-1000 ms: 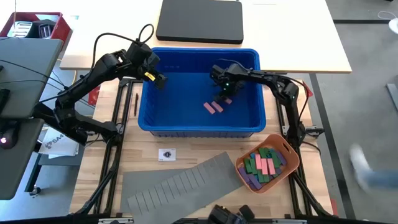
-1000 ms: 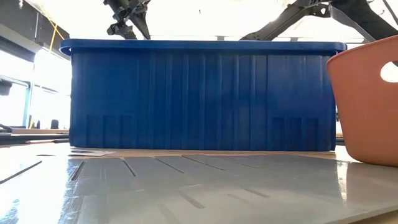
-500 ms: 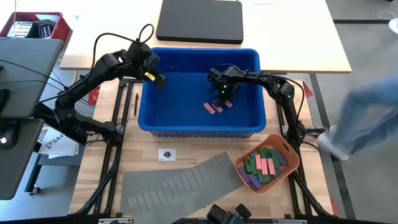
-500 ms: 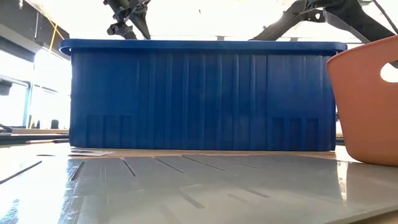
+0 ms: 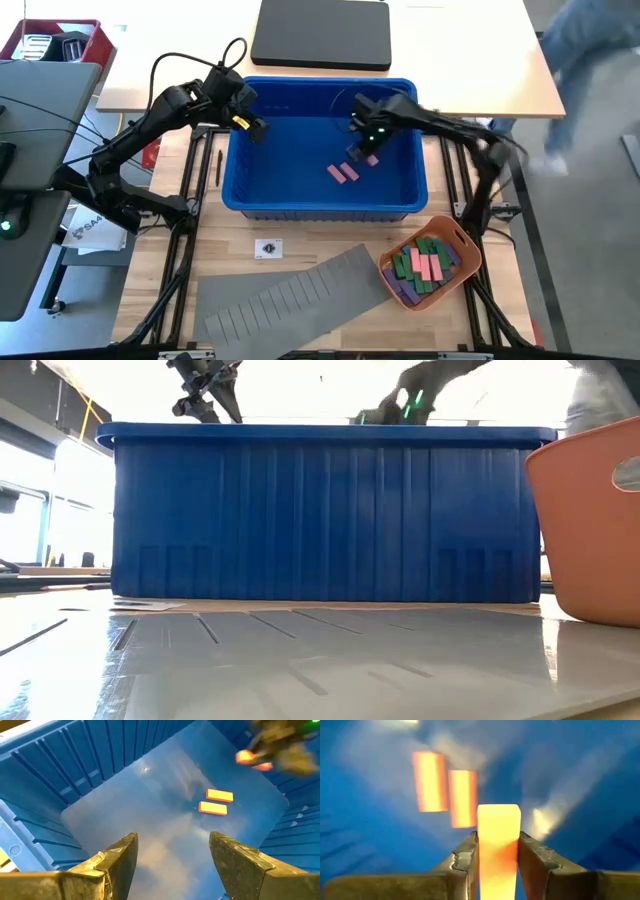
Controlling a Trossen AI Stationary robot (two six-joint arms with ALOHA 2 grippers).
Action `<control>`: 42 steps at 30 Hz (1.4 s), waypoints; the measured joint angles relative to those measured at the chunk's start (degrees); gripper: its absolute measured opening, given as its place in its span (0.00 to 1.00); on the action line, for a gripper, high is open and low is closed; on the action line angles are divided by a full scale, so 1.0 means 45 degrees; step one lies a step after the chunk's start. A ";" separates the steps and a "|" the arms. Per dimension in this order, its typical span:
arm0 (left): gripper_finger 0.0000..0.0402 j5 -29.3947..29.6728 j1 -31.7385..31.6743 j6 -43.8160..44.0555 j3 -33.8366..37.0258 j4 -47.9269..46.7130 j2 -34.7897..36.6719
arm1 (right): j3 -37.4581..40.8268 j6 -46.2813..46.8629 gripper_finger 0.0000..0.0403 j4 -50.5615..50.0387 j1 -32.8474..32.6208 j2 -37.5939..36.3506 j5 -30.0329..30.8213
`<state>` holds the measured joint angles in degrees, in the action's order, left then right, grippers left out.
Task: Sort blocks
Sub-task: Put the pink block into the orange bin
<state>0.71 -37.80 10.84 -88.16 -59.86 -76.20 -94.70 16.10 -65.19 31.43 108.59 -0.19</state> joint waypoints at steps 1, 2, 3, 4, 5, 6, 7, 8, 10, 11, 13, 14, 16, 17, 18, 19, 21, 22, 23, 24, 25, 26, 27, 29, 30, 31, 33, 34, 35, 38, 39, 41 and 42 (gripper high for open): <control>0.59 0.0006 0.0000 -0.0006 -0.0004 0.0028 0.0000 | 0.0000 0.0227 0.24 0.0006 -0.0208 -0.0602 -0.0179; 0.59 0.0006 0.0002 -0.0005 0.0000 0.0040 0.0000 | -0.0005 0.0469 0.24 0.0047 -0.0470 -0.1218 -0.0462; 0.59 0.0008 0.0000 -0.0004 -0.0004 0.0042 0.0000 | -0.0015 0.0685 0.24 0.0085 -0.0788 -0.1808 -0.0772; 0.59 0.0015 0.0000 -0.0013 0.0000 0.0054 0.0000 | -0.0015 0.0847 0.24 0.0122 -0.1156 -0.2357 -0.1102; 0.59 0.0018 0.0000 -0.0027 0.0000 0.0050 0.0000 | -0.0015 0.1050 0.24 0.0149 -0.1555 -0.2827 -0.1435; 0.59 0.0020 0.0000 -0.0036 0.0000 0.0054 0.0000 | -0.0015 0.1205 0.24 0.0159 -0.2002 -0.3263 -0.1784; 0.59 0.0020 0.0001 -0.0036 0.0000 0.0067 0.0000 | -0.0015 0.1405 0.24 0.0165 -0.2508 -0.3669 -0.2152; 0.59 0.0020 0.0000 -0.0036 0.0000 0.0108 0.0000 | -0.0015 0.1672 0.24 0.0165 -0.3012 -0.4063 -0.2511; 0.59 0.0022 0.0000 -0.0036 0.0000 0.0231 0.0000 | -0.0015 0.2306 0.24 0.0150 -0.4120 -0.4699 -0.3143; 0.59 0.0025 0.0000 -0.0036 0.0000 0.0286 0.0000 | -0.0019 0.2660 0.24 0.0126 -0.4714 -0.4905 -0.3356; 0.59 0.0025 0.0000 -0.0095 0.0000 0.0424 0.0000 | -0.0019 0.3492 0.24 -0.0232 -0.5955 -0.5180 -0.3467; 0.59 0.0025 0.0000 -0.0114 0.0000 0.0505 0.0000 | -0.0019 0.4005 0.24 -0.0636 -0.6582 -0.5254 -0.3473; 0.59 0.0040 0.0000 -0.0114 -0.0003 0.0747 0.0000 | -0.0019 0.5079 0.24 -0.1779 -0.7696 -0.5338 -0.3483; 0.59 0.0045 0.0001 -0.0116 -0.0002 0.0828 0.0000 | -0.0019 0.5541 0.24 -0.2403 -0.8218 -0.5342 -0.3477; 0.59 0.0049 0.0000 -0.0116 -0.0003 0.0904 0.0000 | 0.0005 0.5960 0.24 -0.2972 -0.8760 -0.5342 -0.3368; 0.59 0.0049 0.0000 -0.0117 0.0000 0.0987 0.0000 | 0.0166 0.6409 0.24 -0.3223 -0.9257 -0.5362 -0.3257; 0.59 0.0054 0.0000 -0.0125 0.0000 0.1021 0.0000 | 0.1078 0.7651 0.24 -0.2906 -1.0214 -0.5744 -0.3255; 0.59 0.0045 0.0000 -0.0128 -0.0004 0.1021 0.0000 | 0.1774 0.8507 0.24 -0.2387 -1.0625 -0.6061 -0.3388; 0.59 0.0054 0.0000 -0.0128 0.0000 0.1023 0.0000 | 0.2585 0.9386 0.24 -0.1597 -1.1089 -0.6470 -0.3533; 0.59 0.0045 0.0004 -0.0128 0.0000 0.1017 0.0000 | 0.3469 1.0318 0.24 -0.0734 -1.1534 -0.6918 -0.3639; 0.59 0.0048 0.0000 -0.0128 0.0000 0.1016 0.0000 | 0.4322 1.1271 0.24 0.0030 -1.1931 -0.7328 -0.3674; 0.59 0.0042 0.0002 -0.0139 -0.0002 0.1015 0.0000 | 0.5199 1.2304 0.24 0.0660 -1.2335 -0.7710 -0.3686; 0.59 0.0045 0.0000 -0.0187 0.0000 0.1011 0.0000 | 0.6052 1.3338 0.24 0.1171 -1.2659 -0.8014 -0.3734; 0.59 0.0044 0.0000 -0.0363 0.0000 0.1001 0.0000 | 0.7471 1.5351 0.24 0.1733 -1.3150 -0.8517 -0.3720; 0.59 0.0039 0.0003 -0.0446 0.0000 0.0997 0.0000 | 0.8046 1.6234 0.24 0.1888 -1.3325 -0.8709 -0.3716; 0.59 0.0030 0.0000 -0.0508 0.0000 0.1001 0.0000 | 0.8564 1.7007 0.24 0.2036 -1.3434 -0.8868 -0.3679; 0.59 0.0020 0.0000 -0.0551 0.0000 0.0993 0.0000 | 0.9445 1.8033 0.24 0.2137 -1.3512 -0.9058 -0.3579; 0.59 0.0017 0.0000 -0.0551 0.0000 0.0992 0.0000 | 0.9803 1.8421 0.24 0.2139 -1.3502 -0.9111 -0.3389; 0.59 0.0010 0.0000 -0.0554 0.0000 0.0994 0.0000 | 1.0140 1.8848 0.24 0.2144 -1.3486 -0.9165 -0.3185; 0.59 -0.0004 0.0000 -0.0556 0.0000 0.0986 0.0000 | 1.0994 2.0187 0.24 0.2128 -1.3394 -0.9228 -0.3020; 0.59 -0.0004 0.0000 -0.0556 -0.0005 0.0982 0.0000 | 1.1184 2.0520 0.24 0.2131 -1.3327 -0.9236 -0.3094; 0.59 -0.0009 0.0000 -0.0556 0.0000 0.0973 0.0000 | 1.1359 2.0793 0.29 0.2140 -1.3236 -0.9300 -0.3295; 0.59 -0.0012 0.0000 -0.0556 0.0000 0.0967 0.0000 | 1.1350 2.0804 0.35 0.2132 -1.3187 -0.9356 -0.3311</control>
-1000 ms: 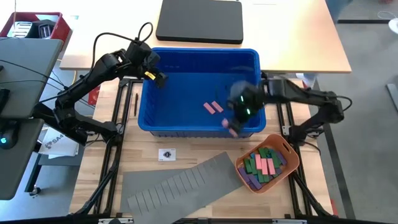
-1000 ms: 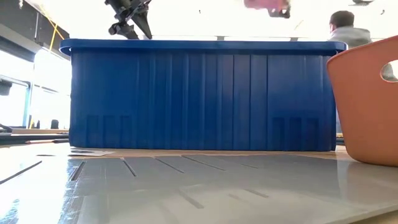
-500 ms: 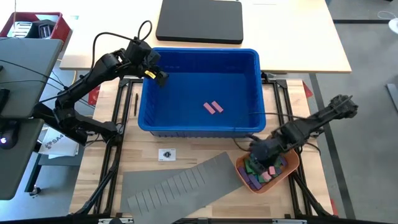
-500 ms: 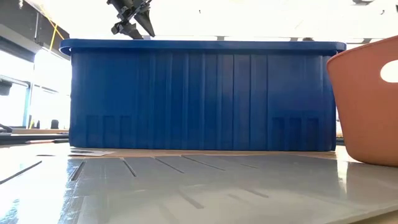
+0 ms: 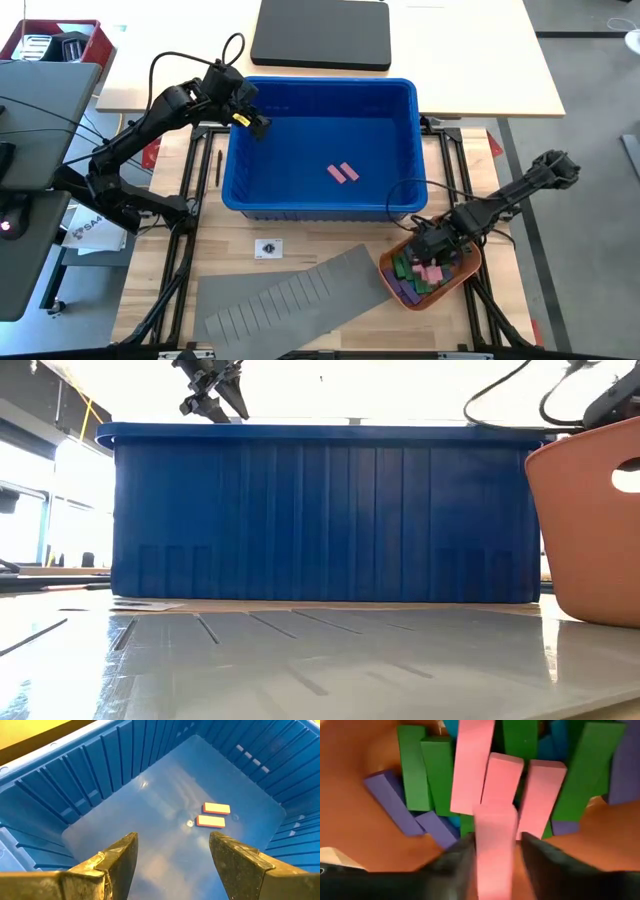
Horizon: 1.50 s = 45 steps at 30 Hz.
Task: Sort blocks
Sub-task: Put the pink block into the orange bin
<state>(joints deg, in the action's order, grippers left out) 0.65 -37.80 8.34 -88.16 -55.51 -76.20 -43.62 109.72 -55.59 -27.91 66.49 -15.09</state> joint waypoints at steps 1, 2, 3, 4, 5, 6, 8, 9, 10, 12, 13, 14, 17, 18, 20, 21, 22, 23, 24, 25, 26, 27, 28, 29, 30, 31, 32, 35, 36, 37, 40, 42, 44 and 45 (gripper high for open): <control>0.59 -0.0002 0.0000 0.0000 0.0000 0.0003 0.0000 | -0.0081 0.0008 0.42 -0.0165 0.0043 -0.0070 -0.0011; 0.59 -0.0002 0.0000 0.0000 0.0000 0.0000 0.0000 | -0.0201 0.0050 0.50 -0.0419 0.0067 -0.0160 -0.0019; 0.59 -0.0003 0.0000 0.0000 0.0000 0.0000 0.0000 | -0.0386 0.0193 0.58 -0.0754 0.0116 -0.0279 -0.0047; 0.59 -0.0002 0.0000 0.0000 0.0000 0.0000 0.0000 | -0.0613 0.0338 0.65 -0.1106 0.0166 -0.0431 -0.0137; 0.59 -0.0011 0.0000 0.0000 0.0000 0.0000 0.0000 | -0.0902 0.0483 0.70 -0.1501 0.0231 -0.0605 -0.0278; 0.59 -0.0009 0.0000 0.0000 0.0000 0.0000 0.0000 | -0.1239 0.0527 0.75 -0.1965 0.0293 -0.0762 -0.0331; 0.59 -0.0007 0.0000 0.0000 0.0000 0.0000 0.0000 | -0.2195 0.0419 0.79 -0.2884 0.0318 -0.1030 -0.0197; 0.59 -0.0011 0.0000 -0.0001 0.0000 0.0000 0.0000 | -0.2818 0.0165 0.80 -0.3228 0.0318 -0.1118 0.0078; 0.59 -0.0011 0.0000 -0.0005 0.0000 0.0005 0.0000 | -0.3463 -0.0169 0.81 -0.3474 0.0318 -0.1160 0.0390; 0.59 -0.0007 0.0000 -0.0009 0.0000 0.0010 0.0000 | -0.4832 -0.1160 0.81 -0.3570 0.0421 -0.1133 0.0967; 0.59 -0.0008 0.0000 -0.0038 0.0000 0.0016 0.0000 | -0.5508 -0.1952 0.81 -0.3345 0.0547 -0.1061 0.1170; 0.59 -0.0007 0.0000 -0.0130 0.0000 0.0021 0.0000 | -0.6160 -0.2793 0.81 -0.2919 0.0749 -0.0963 0.1250; 0.59 -0.0006 0.0000 -0.0233 0.0000 0.0048 0.0000 | -0.8056 -0.4787 0.81 -0.2484 0.1887 -0.0283 0.1232; 0.59 -0.0003 0.0000 -0.0241 0.0000 0.0057 0.0000 | -0.8652 -0.5348 0.81 -0.2546 0.2413 0.0036 0.1231; 0.59 -0.0002 0.0000 -0.0243 0.0000 0.0072 0.0000 | -0.9712 -0.6810 0.81 -0.2489 0.3638 0.0767 0.1289; 0.59 -0.0005 0.0000 -0.0243 0.0000 0.0081 0.0000 | -1.0196 -0.7651 0.81 -0.2474 0.4286 0.1195 0.1414; 0.59 0.0002 0.0000 -0.0243 0.0000 0.0088 0.0000 | -1.0638 -0.8629 0.81 -0.2450 0.4986 0.1654 0.1568; 0.59 -0.0002 0.0000 -0.0243 0.0000 0.0092 0.0000 | -1.1034 -0.9566 0.81 -0.2399 0.5704 0.2154 0.1704; 0.59 -0.0002 0.0000 -0.0243 0.0000 0.0097 0.0000 | -1.1398 -1.0495 0.81 -0.2300 0.6412 0.2654 0.1807; 0.59 -0.0002 0.0002 -0.0243 -0.0002 0.0100 0.0000 | -1.1707 -1.1375 0.81 -0.2225 0.7106 0.3195 0.1825; 0.59 -0.0002 0.0000 -0.0243 0.0000 0.0098 0.0000 | -1.1953 -1.2215 0.81 -0.2210 0.7819 0.3732 0.1824; 0.59 0.0002 0.0000 -0.0243 0.0000 0.0098 0.0000 | -1.2168 -1.2978 0.81 -0.2207 0.8476 0.4321 0.1825; 0.59 0.0002 0.0000 -0.0243 0.0000 0.0099 0.0000 | -1.2328 -1.3693 0.81 -0.2175 0.9068 0.4876 0.1825; 0.59 -0.0002 0.0000 -0.0243 0.0000 0.0098 0.0000 | -1.2438 -1.4368 0.81 -0.2153 0.9634 0.5430 0.1827; 0.59 0.0000 0.0000 -0.0243 0.0000 0.0094 0.0000 | -1.2509 -1.4940 0.81 -0.2162 1.0171 0.5987 0.1801; 0.59 0.0000 0.0000 -0.0243 0.0000 0.0079 0.0000 | -1.2571 -1.5459 0.81 -0.2178 1.0650 0.6546 0.1738; 0.59 0.0000 0.0000 -0.0243 0.0000 0.0041 0.0000 | -1.2634 -1.5918 0.81 -0.2176 1.1059 0.7110 0.1667; 0.59 0.0002 0.0000 -0.0243 0.0000 -0.0066 0.0000 | -1.2716 -1.6940 0.81 -0.2215 1.1938 0.8714 0.1626; 0.59 0.0002 0.0000 -0.0243 -0.0001 -0.0073 0.0000 | -1.2788 -1.7271 0.81 -0.2211 1.2088 0.9201 0.1616; 0.59 0.0003 0.0000 -0.0243 0.0000 -0.0068 0.0000 | -1.2849 -1.7560 0.81 -0.2193 1.2183 0.9636 0.1617; 0.59 0.0003 0.0000 -0.0243 -0.0004 -0.0073 0.0000 | -1.2955 -1.8036 0.81 -0.2212 1.2302 1.0742 0.1705; 0.59 0.0003 0.0000 -0.0243 -0.0003 -0.0073 0.0000 | -1.2962 -1.8167 0.81 -0.2204 1.2301 1.1367 0.1951; 0.59 0.0003 0.0000 -0.0243 0.0000 -0.0073 0.0000 | -1.2962 -1.8246 0.81 -0.2190 1.2280 1.1888 0.2276; 0.59 0.0002 0.0000 -0.0243 -0.0002 -0.0073 0.0000 | -1.2962 -1.8270 0.81 -0.2171 1.2257 1.2087 0.2437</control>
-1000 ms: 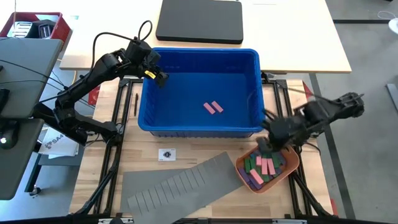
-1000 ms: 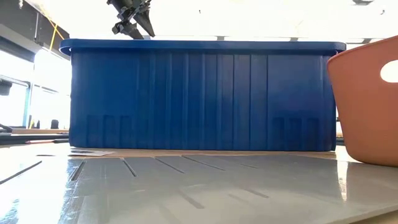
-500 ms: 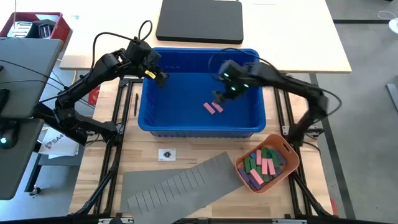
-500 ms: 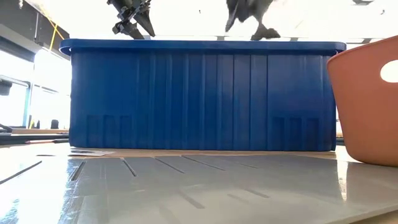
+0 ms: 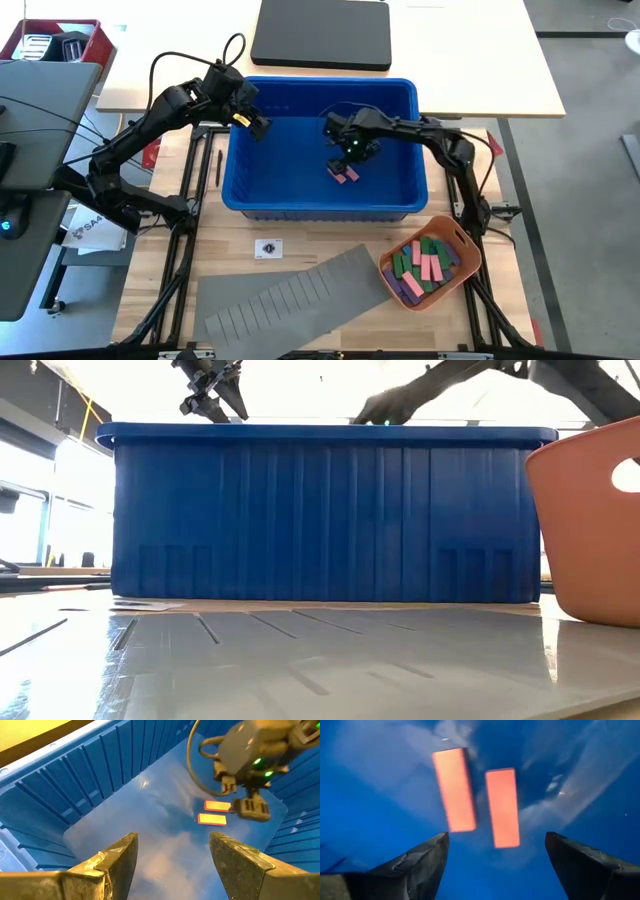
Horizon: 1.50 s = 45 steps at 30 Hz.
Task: Sort blocks
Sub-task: Put the pink block into the orange bin
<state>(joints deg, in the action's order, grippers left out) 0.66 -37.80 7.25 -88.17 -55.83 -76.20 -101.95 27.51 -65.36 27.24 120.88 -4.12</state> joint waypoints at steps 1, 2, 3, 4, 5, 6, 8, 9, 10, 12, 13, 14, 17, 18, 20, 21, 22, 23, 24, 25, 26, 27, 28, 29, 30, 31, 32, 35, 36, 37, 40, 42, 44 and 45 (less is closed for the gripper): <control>0.59 0.0005 0.0000 0.0000 -0.0002 0.0000 0.0000 | 0.0000 0.0009 0.81 0.0028 -0.0014 0.0189 0.0169; 0.59 0.0002 0.0000 0.0000 0.0001 0.0000 0.0000 | 0.0000 0.0044 0.81 0.0056 -0.0029 0.0367 0.0380; 0.59 0.0002 0.0000 0.0000 0.0001 0.0000 0.0000 | 0.0000 0.0125 0.81 0.0077 -0.0039 0.0531 0.0578; 0.59 0.0002 0.0000 0.0000 -0.0003 0.0000 0.0000 | 0.0000 0.0121 0.80 0.0119 -0.0039 0.0678 0.0699; 0.59 0.0002 -0.0009 0.0000 0.0002 0.0000 0.0000 | 0.0000 0.0110 0.79 0.0193 -0.0039 0.0800 0.0737; 0.59 0.0003 -0.0010 0.0000 0.0002 -0.0002 0.0000 | 0.0000 0.0103 0.78 0.0266 -0.0039 0.0917 0.0757; 0.59 0.0002 -0.0010 0.0000 0.0002 -0.0003 0.0000 | -0.0005 -0.0058 0.75 0.0291 0.0027 0.1142 0.0777; 0.59 0.0002 -0.0010 0.0000 0.0002 -0.0003 0.0000 | -0.0005 -0.0143 0.72 0.0302 0.0034 0.1278 0.0777; 0.59 0.0002 -0.0010 0.0000 0.0002 0.0000 0.0000 | -0.0005 -0.0211 0.70 0.0306 0.0034 0.1417 0.0772; 0.59 0.0002 -0.0010 0.0000 0.0002 -0.0005 0.0000 | -0.0005 -0.0436 0.65 0.0334 0.0034 0.1641 0.0772; 0.59 0.0002 -0.0010 0.0000 -0.0002 -0.0005 0.0000 | -0.0005 -0.0509 0.63 0.0332 0.0034 0.1741 0.0772; 0.59 0.0002 -0.0010 0.0000 0.0002 -0.0005 0.0000 | -0.0005 -0.0554 0.61 0.0327 0.0034 0.1850 0.0772; 0.59 0.0002 -0.0010 0.0000 0.0002 -0.0010 0.0000 | -0.0054 -0.0559 0.52 0.0295 0.0034 0.2015 0.0766; 0.59 0.0002 -0.0010 0.0000 0.0002 -0.0010 0.0000 | -0.0063 -0.0565 0.48 0.0295 0.0034 0.2046 0.0705; 0.59 0.0002 -0.0010 0.0001 0.0002 -0.0013 0.0000 | -0.0063 -0.0675 0.39 0.0287 0.0034 0.2073 0.0621; 0.59 -0.0001 -0.0010 0.0003 0.0002 -0.0018 0.0000 | -0.0063 -0.0758 0.34 0.0270 0.0034 0.2074 0.0584; 0.59 0.0002 -0.0010 0.0000 0.0002 -0.0022 0.0000 | -0.0058 -0.0823 0.29 0.0245 0.0034 0.2070 0.0570; 0.59 0.0001 -0.0010 0.0005 0.0000 -0.0011 0.0000 | -0.0055 -0.0893 0.24 0.0195 0.0050 0.2025 0.0565; 0.59 -0.0002 -0.0010 0.0004 0.0001 -0.0016 0.0000 | -0.0041 -0.0945 0.22 0.0153 0.0058 0.1979 0.0566; 0.59 0.0002 -0.0010 0.0000 0.0002 -0.0019 0.0000 | -0.0027 -0.0983 0.23 0.0155 0.0058 0.1917 0.0568; 0.59 -0.0001 -0.0010 0.0000 0.0002 -0.0012 0.0000 | 0.0003 -0.0988 0.23 0.0154 0.0068 0.1806 0.0570; 0.59 0.0001 -0.0010 0.0000 0.0002 -0.0019 0.0000 | 0.0027 -0.0991 0.23 0.0160 0.0074 0.1645 0.0568; 0.59 0.0002 -0.0010 0.0002 0.0002 -0.0011 0.0000 | 0.0049 -0.0991 0.23 0.0209 0.0083 0.1426 0.0570; 0.59 -0.0001 -0.0010 0.0000 0.0000 -0.0015 0.0000 | 0.0053 -0.0991 0.23 0.0289 0.0083 0.1134 0.0657; 0.59 0.0002 -0.0010 0.0002 0.0002 -0.0012 0.0000 | 0.0053 -0.0958 0.23 0.0352 0.0079 0.0718 0.0793; 0.59 0.0002 -0.0010 0.0004 0.0002 -0.0010 0.0000 | 0.0045 -0.0891 0.23 0.0352 0.0030 0.0253 0.0929; 0.59 0.0002 -0.0010 0.0005 0.0002 -0.0015 0.0000 | 0.0023 -0.0821 0.23 0.0339 -0.0017 -0.0212 0.1058; 0.59 0.0002 -0.0010 0.0005 0.0002 -0.0014 0.0000 | 0.0015 -0.0748 0.23 0.0469 -0.0255 -0.1541 0.1226; 0.59 0.0002 -0.0010 0.0005 0.0002 -0.0010 0.0000 | 0.0019 -0.0729 0.23 0.0554 -0.0403 -0.1991 0.1204; 0.59 0.0002 -0.0010 0.0005 0.0002 -0.0014 0.0000 | 0.0019 -0.0661 0.23 0.0638 -0.0586 -0.2475 0.1140; 0.59 0.0005 -0.0010 0.0005 0.0002 -0.0011 0.0000 | 0.0005 -0.0912 0.23 0.0656 -0.1178 -0.3988 0.0209; 0.59 0.0006 -0.0010 0.0005 0.0002 -0.0010 0.0000 | 0.0165 -0.1309 0.23 0.0719 -0.1663 -0.4839 -0.0898; 0.59 0.0007 -0.0010 0.0005 0.0002 -0.0010 0.0000 | 0.0697 -0.1486 0.23 0.0728 -0.2164 -0.5664 -0.2672; 0.59 0.0006 -0.0010 0.0005 -0.0003 -0.0005 0.0000 | 0.1096 -0.1449 0.23 0.0728 -0.2413 -0.6080 -0.3572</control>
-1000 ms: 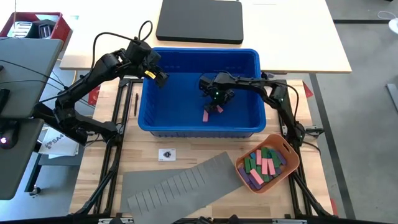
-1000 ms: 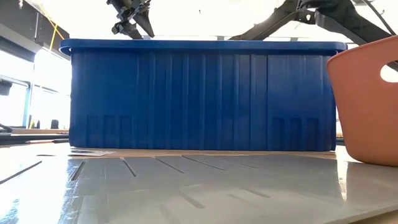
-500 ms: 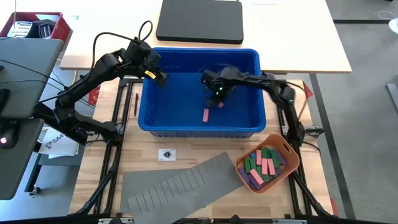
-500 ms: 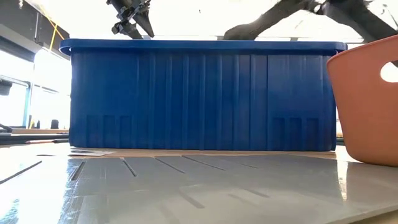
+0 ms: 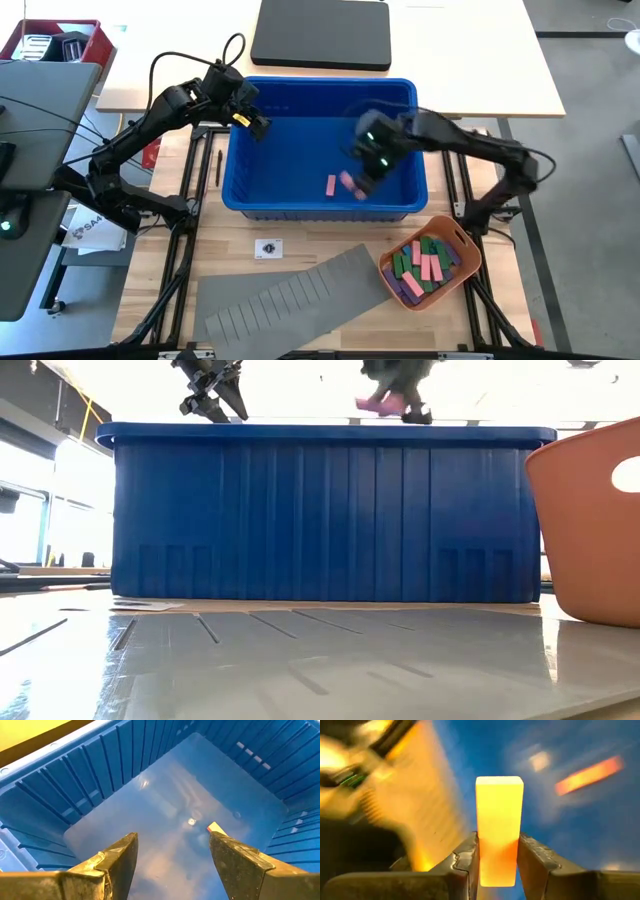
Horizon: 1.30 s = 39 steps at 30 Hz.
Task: Sort blocks
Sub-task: Put the pink block into the orange bin
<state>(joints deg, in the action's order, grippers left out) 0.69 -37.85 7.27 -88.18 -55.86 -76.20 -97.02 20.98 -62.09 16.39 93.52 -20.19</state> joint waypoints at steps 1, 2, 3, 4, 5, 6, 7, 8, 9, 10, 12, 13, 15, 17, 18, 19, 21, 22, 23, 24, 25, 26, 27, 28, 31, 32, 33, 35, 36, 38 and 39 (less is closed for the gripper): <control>0.59 0.0000 0.0000 0.0000 0.0005 0.0000 0.0000 | 0.0517 0.0266 0.23 0.0013 -0.0288 -0.0469 -0.0738; 0.59 0.0000 0.0000 0.0000 0.0005 -0.0005 0.0000 | 0.1131 0.0654 0.23 0.0011 -0.0549 -0.0939 -0.1322; 0.59 -0.0001 0.0000 0.0000 0.0001 -0.0005 0.0000 | 0.1820 0.1209 0.23 0.0006 -0.0829 -0.1437 -0.1761; 0.59 0.0000 0.0000 0.0000 0.0003 0.0000 0.0000 | 0.2573 0.1781 0.23 0.0011 -0.1134 -0.1935 -0.2057; 0.59 -0.0002 0.0000 0.0000 0.0005 -0.0005 0.0000 | 0.3345 0.2462 0.23 0.0029 -0.1478 -0.2436 -0.2340; 0.59 0.0000 0.0000 0.0000 0.0005 -0.0003 0.0000 | 0.4082 0.3242 0.23 0.0075 -0.1842 -0.2952 -0.2570; 0.59 -0.0002 0.0000 0.0000 0.0005 -0.0005 0.0000 | 0.4784 0.4041 0.23 0.0189 -0.2239 -0.3490 -0.2801; 0.59 0.0000 0.0000 0.0000 0.0005 -0.0004 0.0000 | 0.5429 0.4935 0.23 0.0395 -0.2674 -0.4056 -0.3042; 0.59 -0.0002 0.0005 0.0000 0.0005 -0.0001 0.0000 | 0.6004 0.5845 0.23 0.0621 -0.3130 -0.4609 -0.3229; 0.59 0.0000 0.0000 0.0000 0.0005 -0.0005 0.0000 | 0.6518 0.6701 0.23 0.0805 -0.3602 -0.5132 -0.3357; 0.59 0.0000 0.0000 0.0000 0.0005 0.0000 0.0000 | 0.7433 0.8411 0.23 0.1232 -0.4533 -0.6097 -0.3417; 0.59 0.0000 0.0000 0.0000 0.0005 0.0000 0.0000 | 0.7845 0.9189 0.23 0.1471 -0.5007 -0.6541 -0.3380; 0.59 0.0000 0.0000 0.0000 0.0005 0.0000 0.0000 | 0.8624 1.0643 0.23 0.1839 -0.5930 -0.7338 -0.3289; 0.59 0.0000 0.0000 0.0000 0.0005 0.0000 0.0000 | 0.9345 1.1895 0.23 0.1986 -0.6807 -0.7984 -0.3289; 0.59 0.0000 0.0000 -0.0002 0.0003 0.0000 0.0000 | 0.9718 1.2434 0.23 0.1988 -0.7201 -0.8230 -0.3286; 0.59 0.0000 0.0000 0.0000 0.0005 0.0001 0.0000 | 1.0072 1.2920 0.23 0.1959 -0.7563 -0.8438 -0.3282; 0.59 0.0000 0.0000 0.0000 0.0005 0.0005 0.0000 | 1.0800 1.3759 0.23 0.1949 -0.8103 -0.8744 -0.3038; 0.59 0.0000 0.0000 0.0000 0.0000 0.0005 0.0000 | 1.1125 1.4136 0.23 0.1953 -0.8298 -0.8829 -0.2806; 0.59 0.0000 0.0004 0.0000 0.0005 0.0005 0.0000 | 1.1459 1.4537 0.23 0.1955 -0.8427 -0.8876 -0.2563; 0.59 0.0000 0.0000 0.0000 0.0005 0.0005 0.0000 | 1.1773 1.4868 0.23 0.1959 -0.8510 -0.8890 -0.2324; 0.59 0.0000 0.0000 0.0000 0.0005 0.0005 0.0000 | 1.2075 1.5172 0.23 0.1968 -0.8553 -0.8885 -0.2204; 0.59 0.0000 0.0000 0.0000 0.0005 0.0000 0.0000 | 1.2369 1.5446 0.23 0.1966 -0.8559 -0.8857 -0.2182; 0.59 0.0000 0.0000 0.0000 0.0005 0.0005 0.0000 | 1.2649 1.5752 0.23 0.1989 -0.8552 -0.8829 -0.2179; 0.59 0.0004 0.0000 0.0000 0.0001 0.0005 0.0000 | 1.2900 1.6131 0.23 0.2002 -0.8550 -0.8791 -0.2170; 0.59 0.0010 0.0000 0.0004 0.0005 -0.0004 0.0000 | 1.3426 1.7434 0.27 0.1890 -0.8554 -0.8783 -0.2164; 0.59 0.0015 0.0000 0.0005 0.0005 -0.0005 0.0000 | 1.3479 1.7777 0.30 0.1774 -0.8554 -0.8783 -0.2128; 0.59 0.0018 0.0000 0.0005 0.0005 0.0007 0.0000 | 1.3485 1.8125 0.35 0.1685 -0.8555 -0.8782 -0.2030; 0.59 0.0019 0.0001 0.0005 0.0005 0.0019 0.0000 | 1.3374 1.8693 0.42 0.1558 -0.8557 -0.8793 -0.1893; 0.59 0.0019 0.0005 0.0005 0.0000 0.0019 0.0000 | 1.3228 1.8822 0.45 0.1520 -0.8557 -0.8789 -0.1809; 0.59 0.0019 0.0005 0.0005 0.0005 0.0019 0.0000 | 1.2790 1.9050 0.48 0.1467 -0.8545 -0.8793 -0.1527; 0.59 0.0023 0.0005 0.0005 0.0005 0.0019 0.0000 | 1.2513 1.9099 0.48 0.1411 -0.8532 -0.8792 -0.1379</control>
<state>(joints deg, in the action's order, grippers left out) 0.79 -37.82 7.29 -88.16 -55.77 -76.20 -40.71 106.93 -55.74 -22.01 53.96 -26.40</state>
